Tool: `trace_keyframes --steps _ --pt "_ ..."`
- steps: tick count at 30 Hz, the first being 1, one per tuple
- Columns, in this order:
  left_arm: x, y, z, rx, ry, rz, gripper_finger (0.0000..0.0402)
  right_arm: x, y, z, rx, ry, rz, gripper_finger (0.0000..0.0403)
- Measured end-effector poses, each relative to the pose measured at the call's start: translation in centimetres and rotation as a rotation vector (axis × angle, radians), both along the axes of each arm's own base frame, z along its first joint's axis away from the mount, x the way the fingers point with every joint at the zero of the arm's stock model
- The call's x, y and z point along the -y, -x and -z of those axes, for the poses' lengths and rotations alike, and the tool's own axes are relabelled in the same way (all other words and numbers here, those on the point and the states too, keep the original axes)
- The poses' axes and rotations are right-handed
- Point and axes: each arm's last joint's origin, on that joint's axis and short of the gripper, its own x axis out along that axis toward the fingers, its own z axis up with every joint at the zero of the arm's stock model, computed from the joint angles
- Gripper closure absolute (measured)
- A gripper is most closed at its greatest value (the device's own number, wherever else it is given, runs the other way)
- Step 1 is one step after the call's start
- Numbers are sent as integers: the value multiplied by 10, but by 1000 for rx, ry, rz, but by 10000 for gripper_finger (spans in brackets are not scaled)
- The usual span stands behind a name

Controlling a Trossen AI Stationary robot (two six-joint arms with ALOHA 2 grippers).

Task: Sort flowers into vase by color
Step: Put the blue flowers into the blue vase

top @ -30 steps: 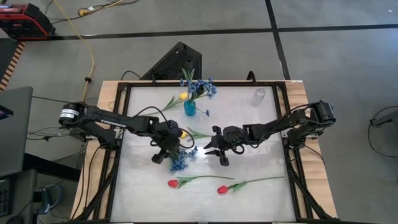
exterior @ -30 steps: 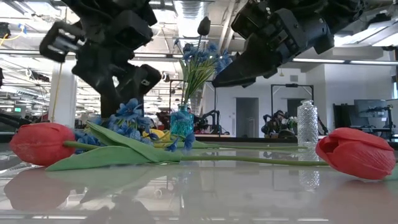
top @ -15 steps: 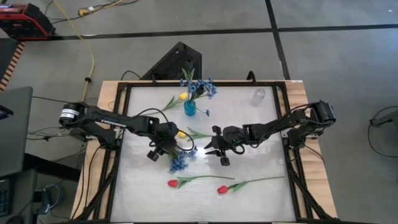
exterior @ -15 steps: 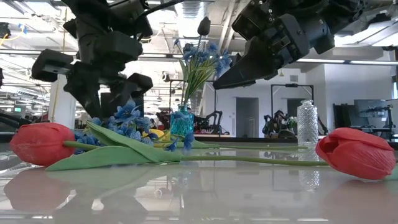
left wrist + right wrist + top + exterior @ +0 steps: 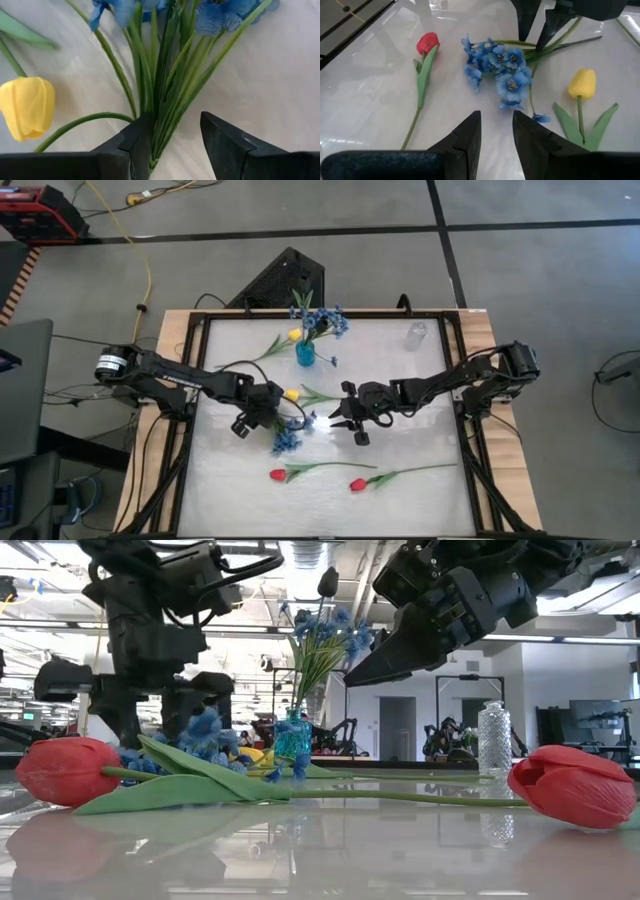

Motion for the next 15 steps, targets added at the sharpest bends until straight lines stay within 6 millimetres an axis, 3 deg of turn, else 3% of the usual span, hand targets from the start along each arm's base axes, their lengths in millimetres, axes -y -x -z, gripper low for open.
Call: trace_keyframes --steps 5,12,15 --pt "-1 3 6 0 -28 -13 265 -1 0 0 -2 -13 -10 266" --pt "-2 2 4 4 -61 -86 385 -3 2 2 -32 -28 -7 266" --pt "-3 -8 -10 55 -57 -124 394 -2 3 4 -55 -26 -7 266"
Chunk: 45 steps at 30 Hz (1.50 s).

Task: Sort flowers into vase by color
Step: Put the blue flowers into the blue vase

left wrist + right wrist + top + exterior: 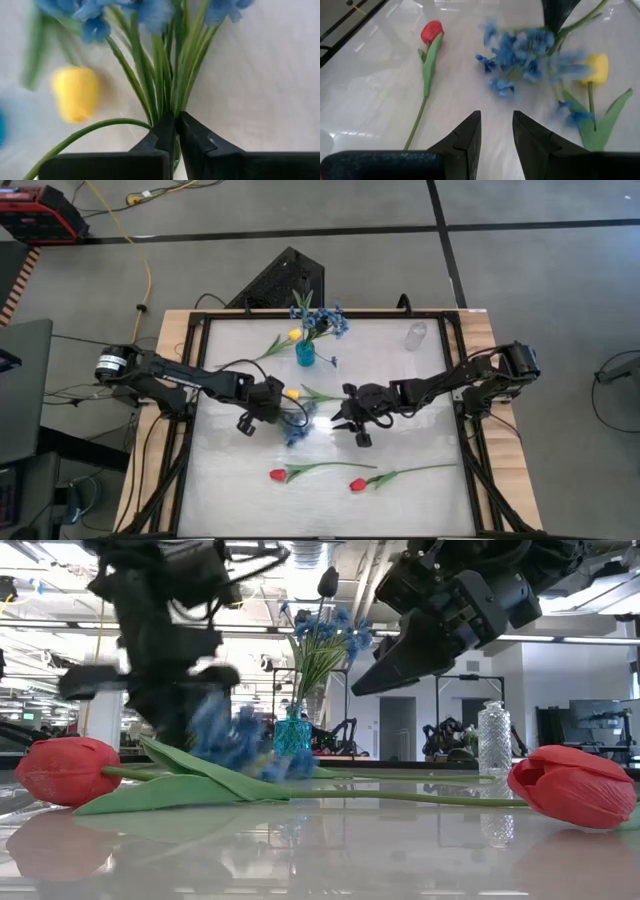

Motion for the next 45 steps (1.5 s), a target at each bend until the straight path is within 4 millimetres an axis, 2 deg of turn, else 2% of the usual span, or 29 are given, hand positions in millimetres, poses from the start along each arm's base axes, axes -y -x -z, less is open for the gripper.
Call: trace_keyframes --steps 5,10,14,17,19,24,27,29,33,38,42,45 --pt "-1 -6 -39 98 -24 -2 400 0 1 2 -26 -2 -2 266" --pt "-10 12 -86 297 -15 -41 401 0 4 6 -76 -14 10 266" --pt "-26 32 -133 668 71 -85 401 1 5 7 -88 -11 9 266" --pt "-36 47 -147 983 153 -129 401 1 4 6 -84 -10 10 266" --pt "-42 54 -141 1156 191 -177 401 1 4 6 -83 -9 9 266" --pt "-51 73 -110 1600 229 -303 401 1 4 6 -83 -8 8 266" --pt "-57 81 -90 1746 209 -475 401 1 4 6 -83 -8 8 266" --pt "-60 79 -79 1753 227 -538 402 1 4 6 -83 -8 8 266" --pt "-64 66 -62 1671 275 -524 401 1 3 5 -68 -10 9 266" --pt "-57 52 -57 1553 469 -289 401 -2 0 0 -3 -22 5 266" --pt "-39 43 -56 1451 617 -67 401 -5 -6 -12 137 -35 0 266" --pt "-22 36 -48 1395 645 -8 401 -4 -11 -25 281 -29 32 266"
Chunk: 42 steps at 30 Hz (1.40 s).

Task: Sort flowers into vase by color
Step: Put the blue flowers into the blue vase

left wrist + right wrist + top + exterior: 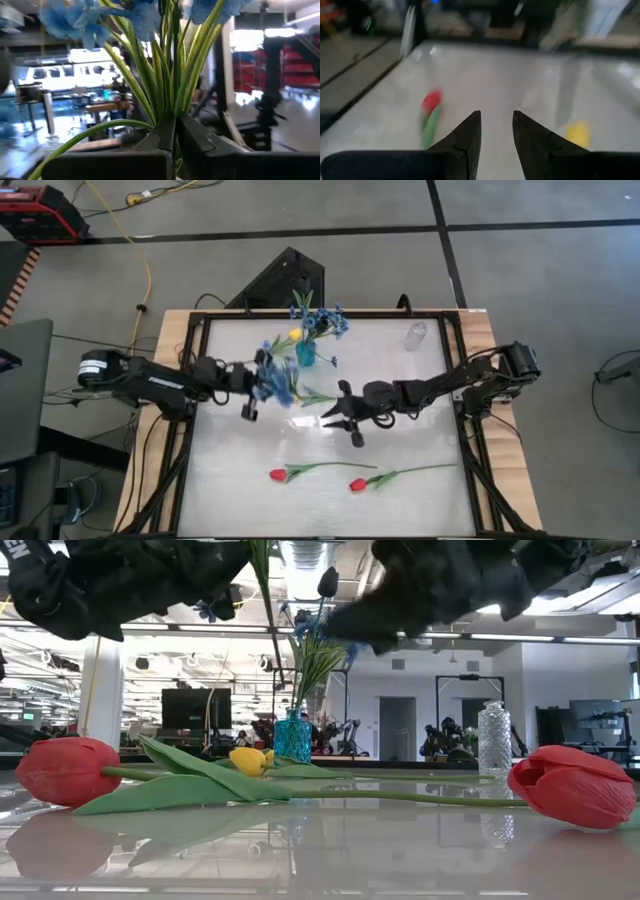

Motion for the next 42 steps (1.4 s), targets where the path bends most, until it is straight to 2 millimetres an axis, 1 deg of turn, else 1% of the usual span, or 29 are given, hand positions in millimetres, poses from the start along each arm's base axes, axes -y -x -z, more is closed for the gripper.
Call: trace_keyframes --steps 5,11,16,19,23,28,34,38,42 --pt "24 -9 12 -45 -15 -18 401 2 -4 -17 193 61 77 266" --pt "41 -29 10 -45 -40 10 401 3 -4 -24 260 62 82 266" --pt "44 -47 2 -22 -58 -8 401 -2 -4 -22 241 62 57 266" --pt "44 -54 -1 -29 -68 -11 401 -7 -3 -21 236 71 -8 266" --pt "44 -57 -3 -39 -71 -7 401 -9 -2 -19 221 96 -35 259" --pt "44 -57 -2 -42 -59 -8 401 -4 -3 -18 212 98 -19 232" --pt "45 -57 -2 -50 -30 -43 401 -3 -3 -18 216 97 -17 208" --pt "46 -57 -3 -46 -11 -86 401 -3 -3 -19 222 95 -11 215" --pt "46 -63 -6 -77 5 -94 401 -2 -4 -20 227 93 10 250"
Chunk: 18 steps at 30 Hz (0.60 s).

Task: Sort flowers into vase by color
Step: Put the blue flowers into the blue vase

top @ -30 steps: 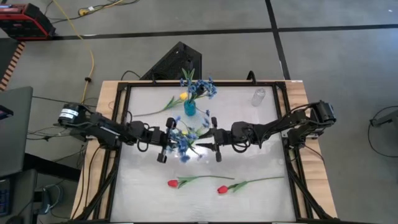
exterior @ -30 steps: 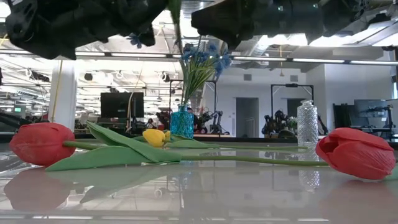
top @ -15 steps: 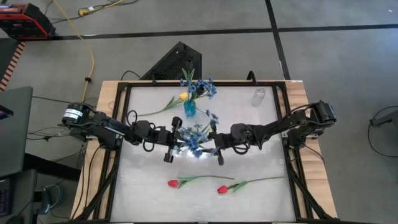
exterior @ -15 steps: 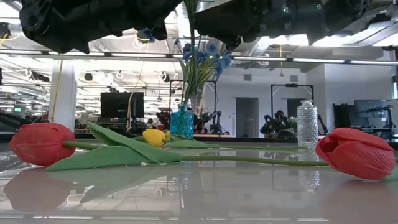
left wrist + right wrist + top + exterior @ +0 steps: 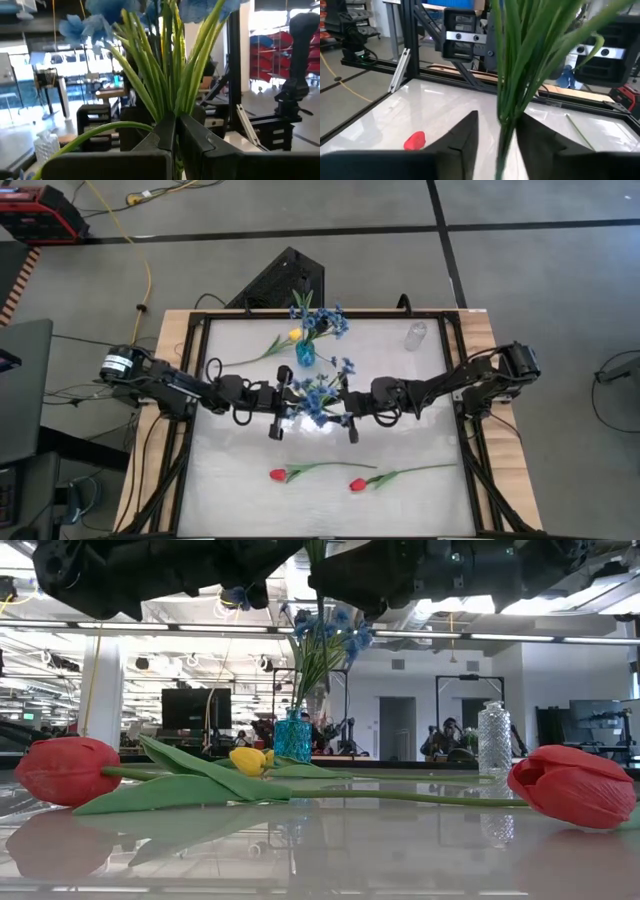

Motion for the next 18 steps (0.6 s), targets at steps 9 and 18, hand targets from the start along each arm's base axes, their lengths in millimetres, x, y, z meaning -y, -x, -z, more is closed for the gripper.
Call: trace_keyframes --steps 9,18 --pt "1 -7 -5 -21 -1 -6 401 3 0 1 -14 -24 10 370" --pt "1 -6 8 -215 -6 0 314 14 12 -1 -178 -78 53 370"
